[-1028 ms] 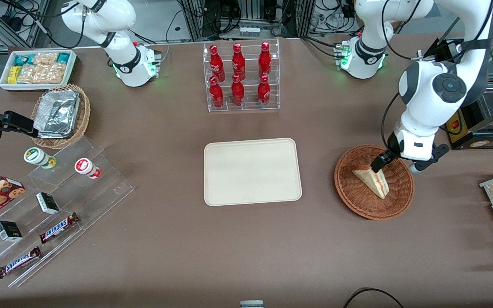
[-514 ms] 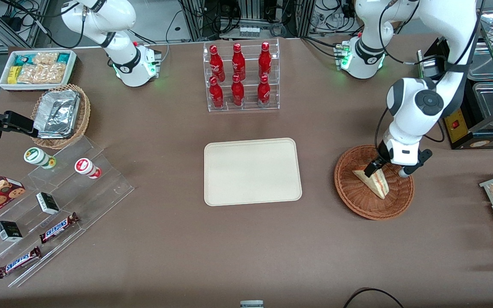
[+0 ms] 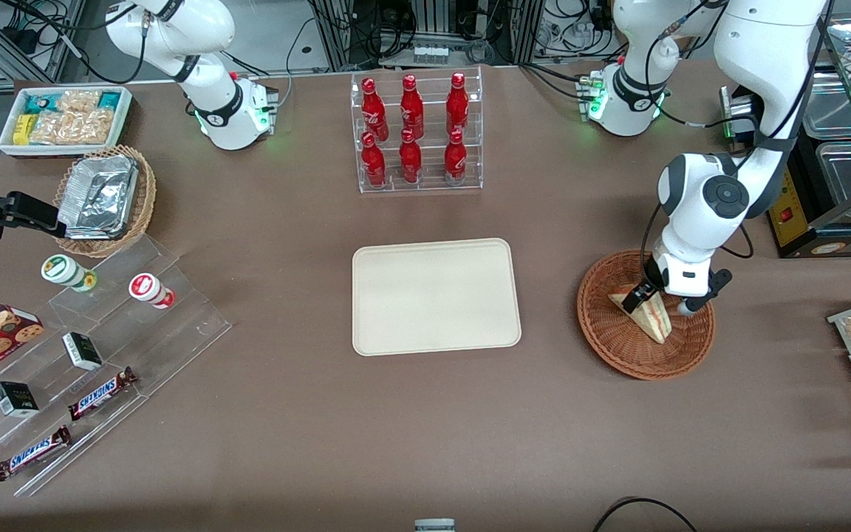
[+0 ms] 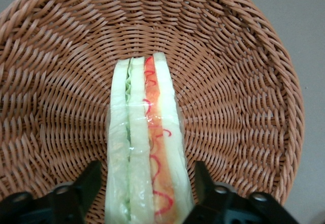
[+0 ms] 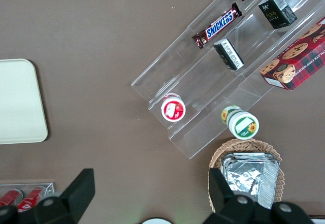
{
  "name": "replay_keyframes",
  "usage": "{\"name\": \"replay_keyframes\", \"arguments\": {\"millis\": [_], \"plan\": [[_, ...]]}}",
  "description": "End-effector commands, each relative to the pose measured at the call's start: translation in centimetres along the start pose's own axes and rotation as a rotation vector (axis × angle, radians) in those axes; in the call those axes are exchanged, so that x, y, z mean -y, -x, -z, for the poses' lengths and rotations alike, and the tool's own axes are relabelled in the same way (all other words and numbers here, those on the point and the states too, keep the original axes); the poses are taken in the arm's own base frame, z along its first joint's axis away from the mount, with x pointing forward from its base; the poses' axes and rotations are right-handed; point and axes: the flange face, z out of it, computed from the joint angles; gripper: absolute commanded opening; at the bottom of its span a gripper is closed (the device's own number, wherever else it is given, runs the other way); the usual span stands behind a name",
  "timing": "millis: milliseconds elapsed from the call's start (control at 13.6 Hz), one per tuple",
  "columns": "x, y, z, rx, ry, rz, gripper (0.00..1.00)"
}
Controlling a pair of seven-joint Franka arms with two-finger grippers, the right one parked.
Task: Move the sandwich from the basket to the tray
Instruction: 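Lower the left gripper and close it on the wrapped sandwich, then lift the sandwich and carry it with the left gripper to the tray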
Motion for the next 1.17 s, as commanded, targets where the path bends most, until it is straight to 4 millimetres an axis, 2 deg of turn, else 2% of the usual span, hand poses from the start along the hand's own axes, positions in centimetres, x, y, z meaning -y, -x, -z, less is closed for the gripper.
{"name": "replay_keyframes", "arguments": {"millis": [0,147,367,587,661,807,1028,1101], "plan": [[-0.5,-0.5,0.9,-0.022,0.018,0.000,0.00],[-1.1,-1.0,3.4,-0.027,0.015,-0.005,0.00],[-4.3,-2.6,10.3,0.005,-0.077,-0.059,0.00],[-12.0,-1.1,18.1,0.074,-0.162,-0.149,0.00],[-14.8,0.5,20.1,0.082,-0.165,-0.193,0.00],[-19.3,4.8,21.4,0.099,-0.171,-0.287,0.00],[-24.4,11.2,20.2,0.111,-0.158,-0.410,0.00],[-26.0,13.2,19.1,0.122,-0.160,-0.439,0.00]]}}
